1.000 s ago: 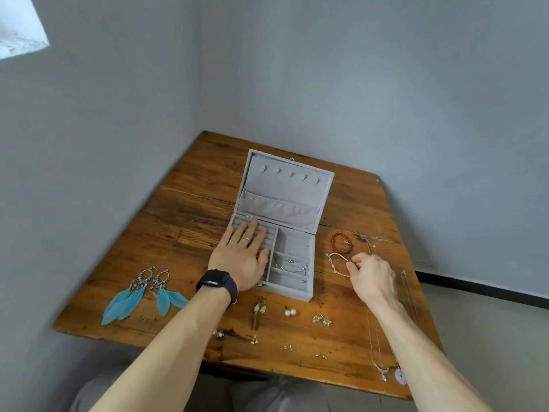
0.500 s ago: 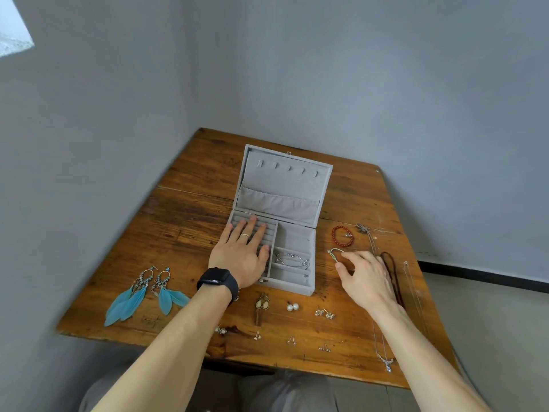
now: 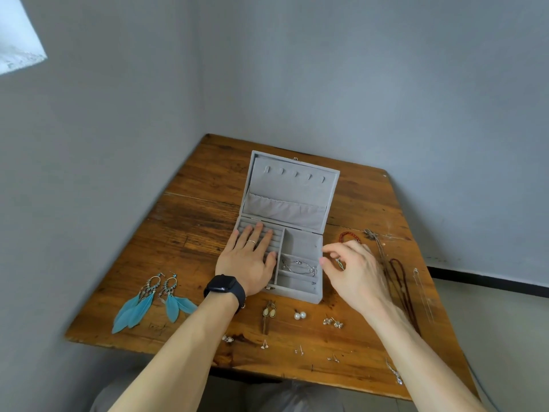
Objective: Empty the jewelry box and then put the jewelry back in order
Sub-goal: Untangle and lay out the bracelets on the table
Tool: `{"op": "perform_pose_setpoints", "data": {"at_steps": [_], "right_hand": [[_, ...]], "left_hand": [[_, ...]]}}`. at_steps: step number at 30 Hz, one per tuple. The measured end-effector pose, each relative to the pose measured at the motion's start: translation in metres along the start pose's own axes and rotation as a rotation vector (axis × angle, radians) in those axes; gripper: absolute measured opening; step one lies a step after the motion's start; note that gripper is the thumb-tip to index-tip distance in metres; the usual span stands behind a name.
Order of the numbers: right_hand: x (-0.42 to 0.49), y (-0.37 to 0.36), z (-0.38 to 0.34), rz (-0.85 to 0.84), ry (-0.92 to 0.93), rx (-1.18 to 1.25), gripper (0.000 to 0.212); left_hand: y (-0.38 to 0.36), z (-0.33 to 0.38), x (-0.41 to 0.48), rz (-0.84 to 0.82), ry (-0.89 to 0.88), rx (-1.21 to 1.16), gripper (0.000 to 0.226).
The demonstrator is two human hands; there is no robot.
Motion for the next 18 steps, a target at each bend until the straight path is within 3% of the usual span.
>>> {"op": "perform_pose_setpoints", "data": {"at_steps": [3,7,14,18], "right_hand": [[0.011,-0.007,-0.025,-0.114,0.024,0.01,0.009],[0.027,-0.026,-0.042,-0.32,-0.107,-0.086,0.012],[0.045,-0.035,-0.056,-0.431,-0.142,-0.224,0.012],[0.047,-0.038,-0.069,-0.474,-0.055,-0.388,0.022]], "left_hand": [[0.0,0.0,0.001,0.003,0.005,-0.007,0.059],[-0.001,0.0,0.0,0.007,0.006,-0.009,0.06],[-0.004,-0.001,0.002,0.017,0.004,-0.003,0.061],[-0.006,0.0,0.002,0.029,0.012,-0.01,0.061]]}}
Point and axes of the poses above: each hand's wrist, its own x-axis towards the middle knuckle, its own y-axis out of the back of the hand, z = x × y, the point moved 2 cm from there along x, towards the middle knuckle, and after that the axes turned 3 degrees about -z, right-handed, at the moved point
